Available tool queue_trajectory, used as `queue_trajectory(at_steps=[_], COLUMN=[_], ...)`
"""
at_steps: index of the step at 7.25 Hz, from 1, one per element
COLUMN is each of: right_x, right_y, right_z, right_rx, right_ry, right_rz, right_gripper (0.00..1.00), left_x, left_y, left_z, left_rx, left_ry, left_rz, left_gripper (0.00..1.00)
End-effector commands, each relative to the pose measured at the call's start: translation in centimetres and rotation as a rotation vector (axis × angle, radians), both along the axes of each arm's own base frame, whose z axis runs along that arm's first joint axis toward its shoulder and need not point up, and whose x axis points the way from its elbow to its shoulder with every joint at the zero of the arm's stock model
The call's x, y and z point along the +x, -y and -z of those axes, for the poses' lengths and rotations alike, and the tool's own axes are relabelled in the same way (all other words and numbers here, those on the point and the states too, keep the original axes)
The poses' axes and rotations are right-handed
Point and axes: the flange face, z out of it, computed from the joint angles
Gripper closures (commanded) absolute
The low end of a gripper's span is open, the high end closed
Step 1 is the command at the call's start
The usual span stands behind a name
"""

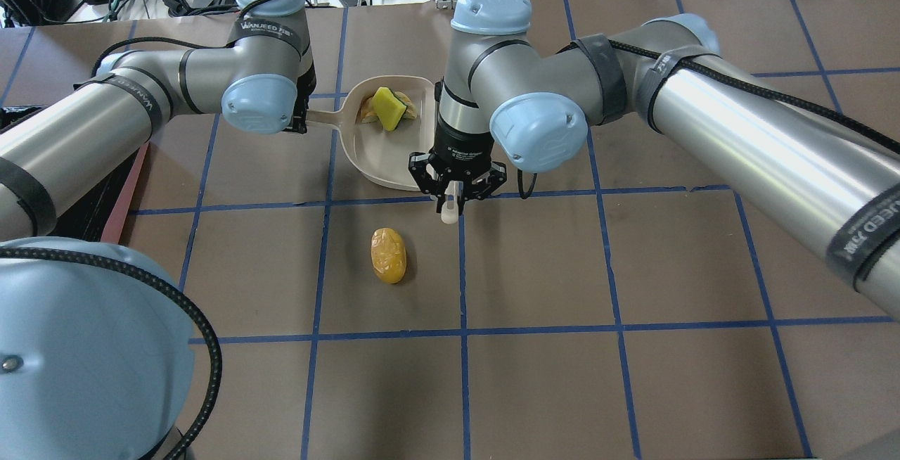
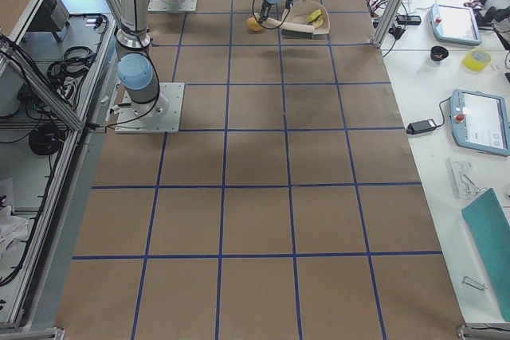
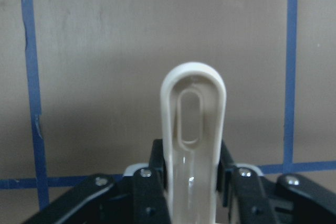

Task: Sweep and dump trash into bin
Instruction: 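Slide the dustpan toward the potato with the left gripper while the right brushes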

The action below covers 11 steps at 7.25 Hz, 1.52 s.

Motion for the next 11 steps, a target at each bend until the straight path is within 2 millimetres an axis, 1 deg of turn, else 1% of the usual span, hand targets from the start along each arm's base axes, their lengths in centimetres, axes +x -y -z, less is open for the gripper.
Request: queue_trajectory(at_steps=[1, 2, 3, 4, 5, 6, 7, 8, 9, 10, 11], right_x=[-0.3, 0.7, 3.1, 5.1, 7.5, 8.2, 8.2, 8.1, 8.1, 8.0, 8.1], right_y=[-4.3, -5.8, -7.7, -9.8, -12.5, -14.2, -14.5, -14.3, -14.3, -14.4, -14.5], right_z=[-2.0, -1.5, -1.5, -0.9, -0.2, 1.8, 3.0, 3.0, 2.9, 3.0, 2.9], right_rx=[0.025, 0.051, 0.049, 0.074, 0.118, 0.184, 0.171, 0.153, 0.154, 0.157, 0.158], right_ry=[-0.055, -0.076, -0.099, -0.129, -0.109, -0.121, -0.111, -0.118, -0.118, -0.121, -0.120], right_rz=[0.127, 0.209, 0.258, 0.279, 0.266, 0.296, 0.298, 0.292, 0.290, 0.290, 0.289], right_gripper=[1.00, 1.00, 1.00, 1.00, 1.00, 1.00, 1.00, 1.00, 1.00, 1.00, 1.00], left_x=[6.9, 6.6, 6.5, 6.0, 5.9, 6.1, 6.3, 6.9, 8.1, 9.1, 9.3], left_y=[-1.7, -4.4, -7.0, -9.8, -12.7, -15.2, -17.3, -17.8, -16.5, -13.6, -13.8], left_z=[-0.8, -0.6, -0.8, -0.6, -0.3, -0.6, -0.8, -1.5, -3.0, -6.2, -7.3], left_rx=[0.017, 0.036, 0.037, 0.054, 0.064, 0.076, 0.091, 0.078, 0.043, -0.007, 0.066], left_ry=[-0.061, -0.051, -0.040, -0.036, -0.019, 0.042, 0.073, 0.078, 0.080, 0.092, 0.074], left_rz=[0.001, 0.007, 0.007, 0.010, 0.016, 0.025, 0.061, 0.061, 0.035, 0.034, 0.032], left_gripper=[1.00, 1.00, 1.00, 1.00, 1.00, 1.00, 1.00, 1.00, 1.00, 1.00, 1.00])
